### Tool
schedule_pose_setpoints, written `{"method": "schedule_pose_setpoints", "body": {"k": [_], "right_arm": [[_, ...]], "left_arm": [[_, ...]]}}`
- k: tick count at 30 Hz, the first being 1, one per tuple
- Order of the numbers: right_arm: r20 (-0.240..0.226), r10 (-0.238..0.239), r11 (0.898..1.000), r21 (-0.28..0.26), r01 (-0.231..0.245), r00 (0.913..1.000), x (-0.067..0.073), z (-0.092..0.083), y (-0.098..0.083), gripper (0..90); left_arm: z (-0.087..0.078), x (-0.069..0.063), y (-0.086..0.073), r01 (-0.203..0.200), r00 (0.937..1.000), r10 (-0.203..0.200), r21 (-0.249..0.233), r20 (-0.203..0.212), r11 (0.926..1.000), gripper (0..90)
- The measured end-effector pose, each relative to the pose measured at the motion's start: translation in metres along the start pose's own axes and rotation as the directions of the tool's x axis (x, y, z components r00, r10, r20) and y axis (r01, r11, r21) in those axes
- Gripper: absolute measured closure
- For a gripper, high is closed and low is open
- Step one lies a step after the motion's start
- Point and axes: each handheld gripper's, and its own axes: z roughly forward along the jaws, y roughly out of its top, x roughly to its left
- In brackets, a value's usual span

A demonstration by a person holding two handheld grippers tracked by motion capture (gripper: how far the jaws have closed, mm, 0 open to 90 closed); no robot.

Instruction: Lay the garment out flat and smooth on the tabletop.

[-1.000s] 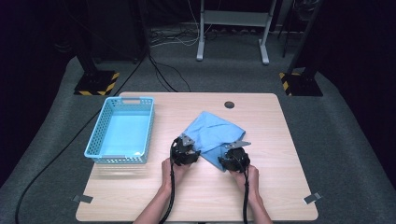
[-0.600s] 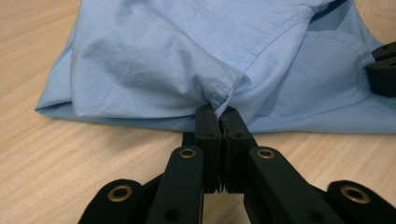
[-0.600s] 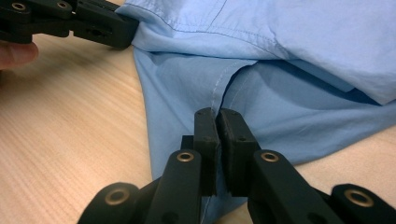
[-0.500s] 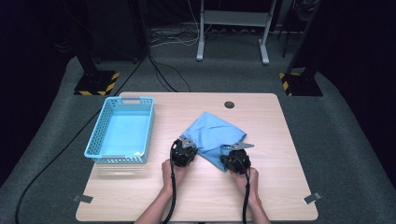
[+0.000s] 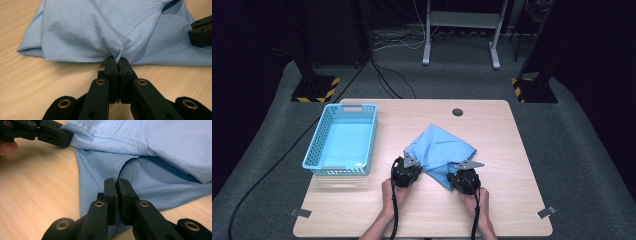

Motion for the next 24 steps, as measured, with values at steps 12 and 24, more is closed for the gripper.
{"method": "schedule_pose_setpoints", "body": {"k": [12, 24], "right_arm": [[-0.030, -0.035, 0.999, -0.006, 0.035, 0.9989, 0.027, -0.019, -0.023, 85.8], [-0.054, -0.047, 0.999, -0.015, 0.046, 0.9974, 0.047, -0.036, -0.043, 85.8]], "left_arm": [[-0.026, -0.020, -0.023, -0.023, 0.9997, 0.023, 0.002, -0.004, 0.9997, 87.3], [-0.047, -0.034, -0.041, -0.045, 0.9990, 0.045, 0.002, 0.002, 0.9990, 87.2]]}}
